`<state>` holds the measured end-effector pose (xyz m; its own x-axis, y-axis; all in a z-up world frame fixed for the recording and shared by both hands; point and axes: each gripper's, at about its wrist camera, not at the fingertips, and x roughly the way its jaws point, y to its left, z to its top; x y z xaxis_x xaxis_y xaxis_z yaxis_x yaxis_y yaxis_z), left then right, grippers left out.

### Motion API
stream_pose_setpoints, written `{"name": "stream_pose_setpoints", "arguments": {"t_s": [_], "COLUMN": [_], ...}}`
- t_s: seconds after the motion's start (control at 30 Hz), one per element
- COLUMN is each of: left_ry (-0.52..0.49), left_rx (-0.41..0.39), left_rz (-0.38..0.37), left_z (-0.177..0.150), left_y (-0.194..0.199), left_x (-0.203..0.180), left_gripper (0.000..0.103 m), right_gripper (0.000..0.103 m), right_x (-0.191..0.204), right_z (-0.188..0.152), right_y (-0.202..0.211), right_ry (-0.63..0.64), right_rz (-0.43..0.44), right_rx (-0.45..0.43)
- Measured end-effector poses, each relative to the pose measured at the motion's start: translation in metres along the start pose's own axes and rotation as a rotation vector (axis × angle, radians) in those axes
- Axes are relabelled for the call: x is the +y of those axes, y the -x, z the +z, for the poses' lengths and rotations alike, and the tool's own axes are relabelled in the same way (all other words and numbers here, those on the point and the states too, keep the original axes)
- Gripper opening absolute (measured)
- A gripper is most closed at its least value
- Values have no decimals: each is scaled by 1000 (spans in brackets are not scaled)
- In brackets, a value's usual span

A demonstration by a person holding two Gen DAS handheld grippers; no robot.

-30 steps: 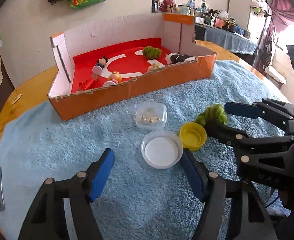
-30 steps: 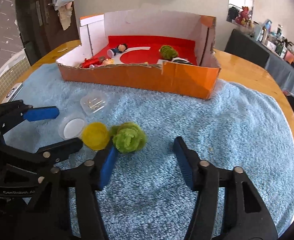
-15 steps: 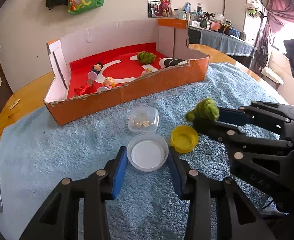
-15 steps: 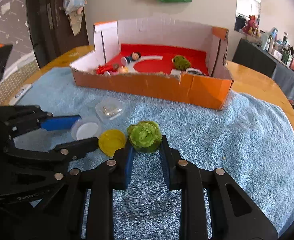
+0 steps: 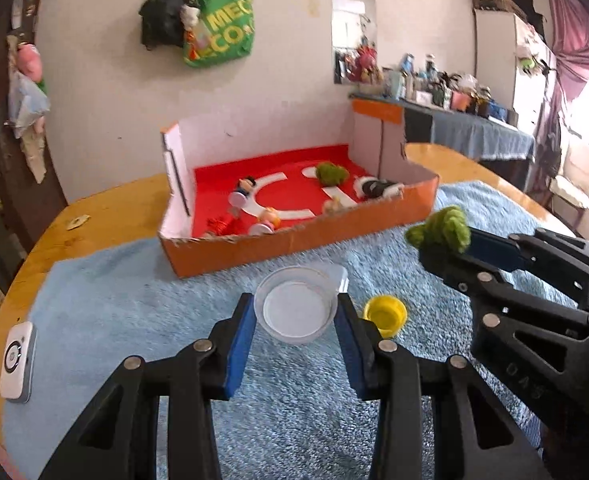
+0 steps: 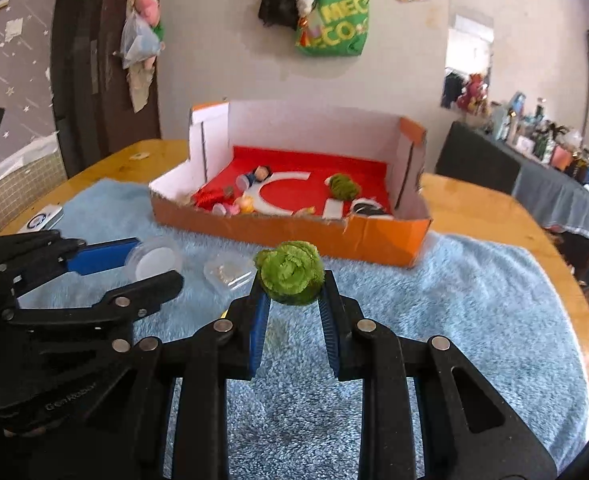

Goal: Organize objects
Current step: 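Carry the clear dish with the left tool while the right tool carries the plush ball into the box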

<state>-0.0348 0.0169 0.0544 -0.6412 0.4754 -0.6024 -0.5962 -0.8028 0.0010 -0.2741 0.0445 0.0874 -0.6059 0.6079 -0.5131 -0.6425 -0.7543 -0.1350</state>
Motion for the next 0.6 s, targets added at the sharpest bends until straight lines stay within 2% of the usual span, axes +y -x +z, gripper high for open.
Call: {"name": "stream_pose_setpoints", "arguments": {"t_s": [0.13,0.6], "left_ry": [12,22], "left_rx": [-40,-74], "left_rz": [35,92], "left_z": [1,3], "left_y": [8,16], "left_x": [2,0], "left_gripper": [42,42], "right_gripper": [23,23], "right_x": [1,4], "right_z": [0,4], "right_y": [7,17], "right_ry": [-19,-36], "right_rz": [-10,-27], "right_rx": [-20,-57]}}
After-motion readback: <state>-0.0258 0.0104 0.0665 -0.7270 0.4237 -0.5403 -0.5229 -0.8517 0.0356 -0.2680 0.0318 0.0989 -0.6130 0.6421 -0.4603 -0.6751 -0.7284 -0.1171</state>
